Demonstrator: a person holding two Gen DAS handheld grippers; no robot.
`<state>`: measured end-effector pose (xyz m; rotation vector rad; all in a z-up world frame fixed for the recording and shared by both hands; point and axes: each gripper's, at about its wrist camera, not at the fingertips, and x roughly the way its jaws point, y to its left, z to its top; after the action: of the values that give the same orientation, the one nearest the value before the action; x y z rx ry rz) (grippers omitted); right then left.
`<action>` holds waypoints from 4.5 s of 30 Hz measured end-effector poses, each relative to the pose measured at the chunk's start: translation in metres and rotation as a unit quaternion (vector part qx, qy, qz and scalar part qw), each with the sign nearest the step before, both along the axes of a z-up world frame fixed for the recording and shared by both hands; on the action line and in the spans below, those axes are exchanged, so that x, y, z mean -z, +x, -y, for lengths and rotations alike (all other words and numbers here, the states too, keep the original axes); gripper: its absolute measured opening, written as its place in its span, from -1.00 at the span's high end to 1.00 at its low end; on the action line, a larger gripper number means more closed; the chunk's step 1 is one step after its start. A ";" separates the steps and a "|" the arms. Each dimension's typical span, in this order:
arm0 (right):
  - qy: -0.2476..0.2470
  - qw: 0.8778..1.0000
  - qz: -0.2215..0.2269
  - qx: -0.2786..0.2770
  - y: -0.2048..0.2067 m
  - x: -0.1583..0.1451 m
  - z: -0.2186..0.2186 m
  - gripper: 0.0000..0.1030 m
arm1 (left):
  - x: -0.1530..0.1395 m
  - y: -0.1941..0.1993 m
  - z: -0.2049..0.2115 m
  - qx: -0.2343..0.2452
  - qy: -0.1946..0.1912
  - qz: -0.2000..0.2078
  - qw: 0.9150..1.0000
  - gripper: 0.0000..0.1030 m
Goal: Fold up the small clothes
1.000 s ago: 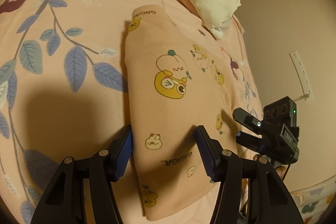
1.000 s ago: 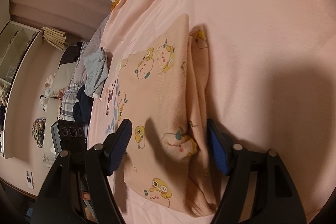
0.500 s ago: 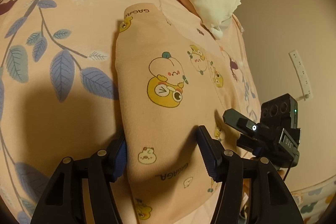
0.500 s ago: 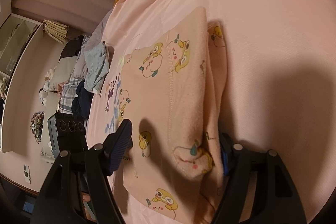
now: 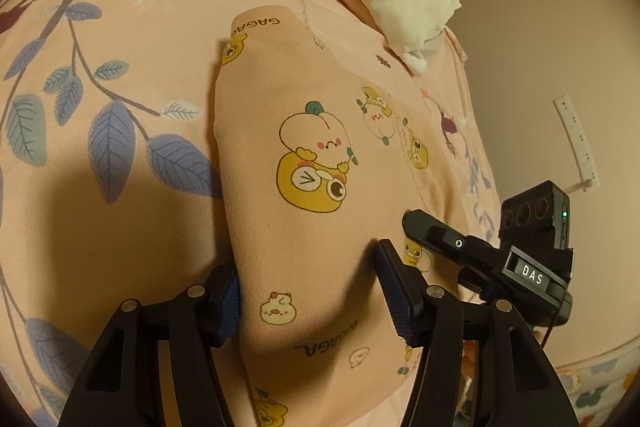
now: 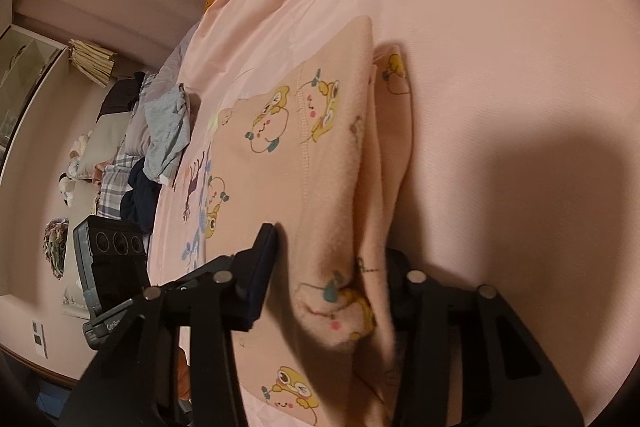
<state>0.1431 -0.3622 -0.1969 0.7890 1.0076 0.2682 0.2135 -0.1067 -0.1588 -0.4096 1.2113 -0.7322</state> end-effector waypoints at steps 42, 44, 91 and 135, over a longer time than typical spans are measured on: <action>-0.128 0.987 0.096 -0.023 -0.012 -0.049 -0.042 0.58 | -0.021 -0.010 0.003 -0.012 0.047 0.071 0.996 0.48; -0.134 0.985 0.105 -0.031 -0.013 -0.056 -0.049 0.58 | -0.027 -0.012 -0.003 -0.018 0.046 0.079 0.996 0.48; -0.284 0.942 0.138 -0.113 -0.044 -0.057 -0.161 0.61 | -0.040 -0.085 -0.099 -0.094 0.202 0.196 0.955 0.10; -0.281 0.947 0.108 -0.111 -0.081 -0.072 -0.158 -0.07 | -0.062 -0.126 -0.103 -0.119 0.229 0.190 0.947 -0.73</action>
<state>0.0625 -0.2038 -0.1244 0.1236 0.8999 0.2371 0.0875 -0.0035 -0.0965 -0.0193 0.9069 -0.2858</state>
